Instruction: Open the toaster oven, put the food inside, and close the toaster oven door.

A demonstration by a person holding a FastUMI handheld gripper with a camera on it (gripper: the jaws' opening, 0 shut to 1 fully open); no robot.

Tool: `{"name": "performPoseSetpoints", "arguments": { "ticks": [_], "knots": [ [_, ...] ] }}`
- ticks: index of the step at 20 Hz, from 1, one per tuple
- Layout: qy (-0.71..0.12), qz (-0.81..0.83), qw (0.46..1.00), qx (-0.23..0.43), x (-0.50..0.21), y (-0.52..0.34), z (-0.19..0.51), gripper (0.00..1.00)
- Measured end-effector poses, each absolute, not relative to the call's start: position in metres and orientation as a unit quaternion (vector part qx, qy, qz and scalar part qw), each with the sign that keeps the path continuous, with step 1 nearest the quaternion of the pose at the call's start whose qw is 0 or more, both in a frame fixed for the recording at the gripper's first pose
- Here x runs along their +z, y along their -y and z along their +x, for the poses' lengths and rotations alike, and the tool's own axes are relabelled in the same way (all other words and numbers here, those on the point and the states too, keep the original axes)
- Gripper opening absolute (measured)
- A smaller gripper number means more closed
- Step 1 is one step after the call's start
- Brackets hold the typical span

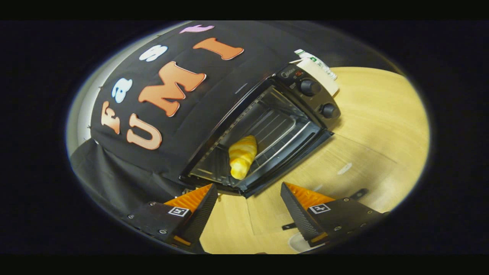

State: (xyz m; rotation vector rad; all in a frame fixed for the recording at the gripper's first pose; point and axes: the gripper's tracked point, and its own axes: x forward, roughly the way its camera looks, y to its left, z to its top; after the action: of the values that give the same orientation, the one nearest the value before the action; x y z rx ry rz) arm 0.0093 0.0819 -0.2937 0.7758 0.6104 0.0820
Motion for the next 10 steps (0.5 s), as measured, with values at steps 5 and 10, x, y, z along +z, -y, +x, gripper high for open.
{"name": "performPoseSetpoints", "arguments": {
  "ticks": [5,10],
  "knots": [
    [-0.319,0.257,0.912,0.022,-0.310,-0.050,-0.034,0.99],
    [-0.354,0.136,0.925,0.005,-0.338,-0.026,-0.063,0.99]
  ]
}}
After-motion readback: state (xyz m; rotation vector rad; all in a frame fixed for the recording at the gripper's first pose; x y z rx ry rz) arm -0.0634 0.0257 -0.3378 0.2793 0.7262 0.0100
